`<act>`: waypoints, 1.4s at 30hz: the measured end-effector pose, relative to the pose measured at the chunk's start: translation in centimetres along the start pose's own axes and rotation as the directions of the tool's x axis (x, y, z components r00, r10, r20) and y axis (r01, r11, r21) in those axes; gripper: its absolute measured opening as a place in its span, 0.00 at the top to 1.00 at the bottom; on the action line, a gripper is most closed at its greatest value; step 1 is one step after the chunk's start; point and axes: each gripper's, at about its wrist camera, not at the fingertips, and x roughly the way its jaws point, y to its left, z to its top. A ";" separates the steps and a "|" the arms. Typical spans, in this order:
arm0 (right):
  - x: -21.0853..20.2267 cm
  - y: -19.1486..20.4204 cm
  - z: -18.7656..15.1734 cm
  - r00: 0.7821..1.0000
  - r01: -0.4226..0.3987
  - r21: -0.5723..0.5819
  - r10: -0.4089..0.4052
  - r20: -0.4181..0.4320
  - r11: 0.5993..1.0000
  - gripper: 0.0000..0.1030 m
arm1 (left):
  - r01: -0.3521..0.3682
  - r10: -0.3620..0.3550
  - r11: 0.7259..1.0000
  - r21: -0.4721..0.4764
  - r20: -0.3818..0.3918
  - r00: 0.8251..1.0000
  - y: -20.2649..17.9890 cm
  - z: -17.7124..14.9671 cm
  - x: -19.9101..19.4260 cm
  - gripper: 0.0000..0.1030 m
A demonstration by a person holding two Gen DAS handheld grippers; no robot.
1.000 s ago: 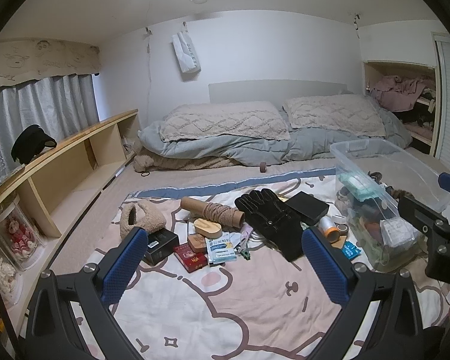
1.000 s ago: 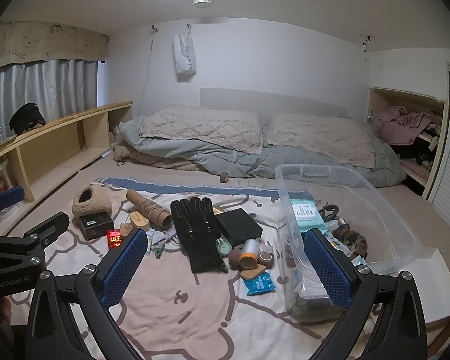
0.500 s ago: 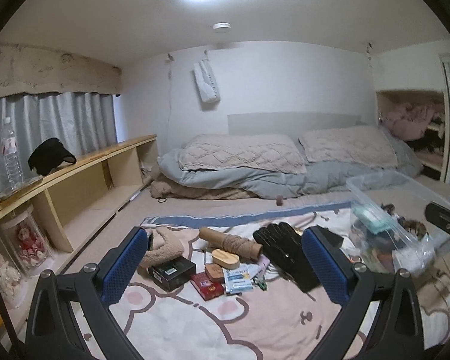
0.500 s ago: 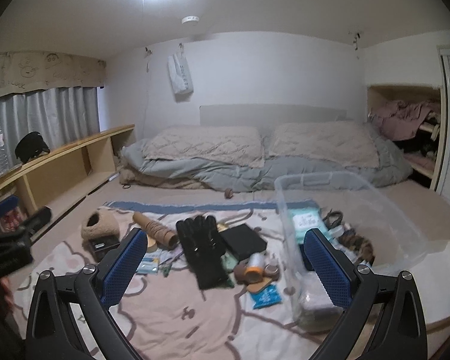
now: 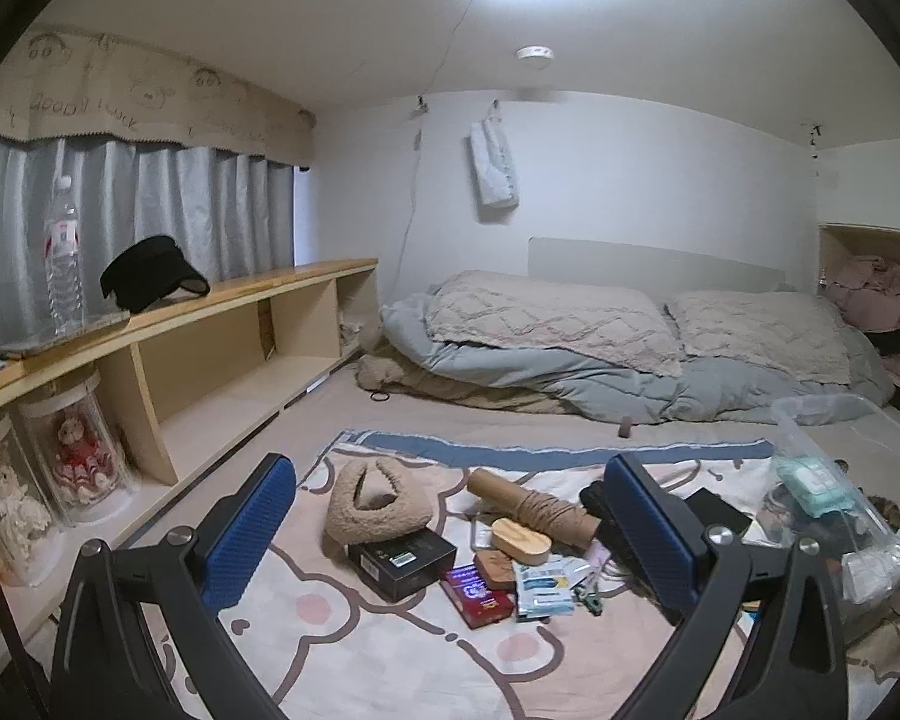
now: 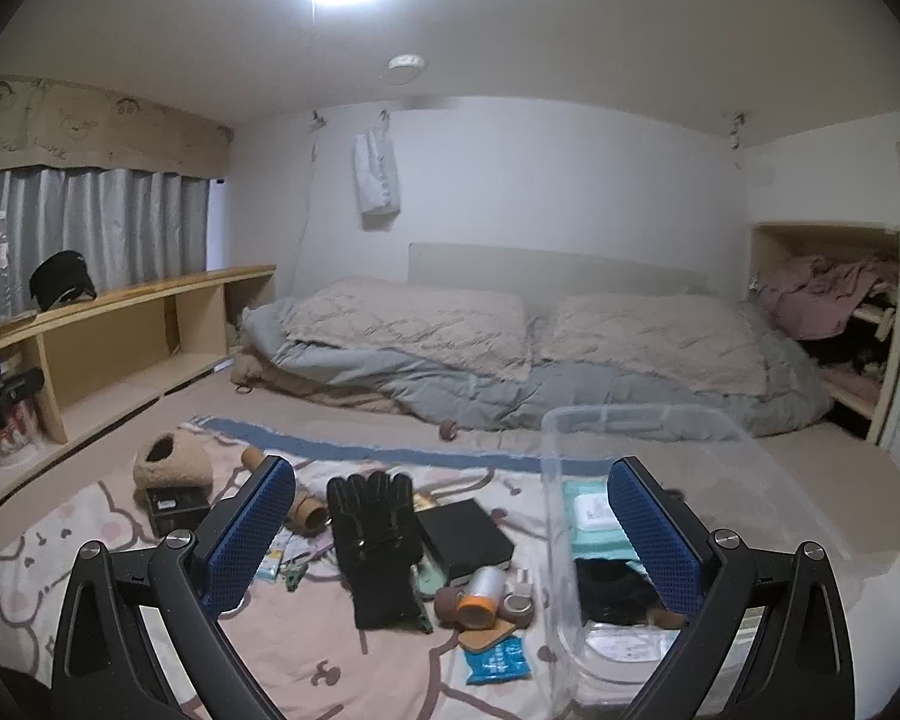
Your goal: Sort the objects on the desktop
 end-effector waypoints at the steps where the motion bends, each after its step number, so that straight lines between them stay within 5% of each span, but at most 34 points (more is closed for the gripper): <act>1: 0.5 -0.1 -0.3 1.000 -0.010 0.001 0.010 -0.011 1.000 0.00 | 0.000 0.000 1.000 0.002 -0.006 1.000 0.1 -0.3 0.3 0.00; 8: 4.5 0.9 -4.0 0.997 -0.001 -0.115 -0.008 -0.082 0.993 0.00 | 0.024 -0.022 1.000 0.017 -0.083 0.996 0.5 -4.0 3.6 0.00; 16: 9.0 1.7 -8.2 0.973 -0.065 -0.114 0.038 -0.227 0.991 0.00 | 0.066 -0.057 0.997 0.048 -0.173 0.983 -0.8 -8.1 7.2 0.00; 19: 9.2 3.4 -9.4 0.981 -0.025 -0.238 -0.021 -0.191 0.971 0.00 | 0.077 -0.063 0.995 0.057 -0.220 0.973 -1.3 -9.6 8.8 0.00; 22: 9.3 4.7 -10.3 0.982 -0.062 -0.307 0.003 -0.190 0.950 0.00 | 0.089 -0.070 0.994 0.061 -0.260 0.963 -1.8 -11.0 10.0 0.00; 30: 11.7 6.7 -13.4 0.937 -0.212 -0.267 0.118 -0.328 0.940 0.00 | 0.127 -0.096 0.989 0.072 -0.335 0.937 -2.5 -13.7 11.9 0.00; 42: 15.7 6.4 -17.2 0.843 -0.291 -0.136 0.186 -0.504 0.947 0.00 | 0.144 -0.081 0.984 0.108 -0.448 0.890 -2.6 -18.0 14.4 0.00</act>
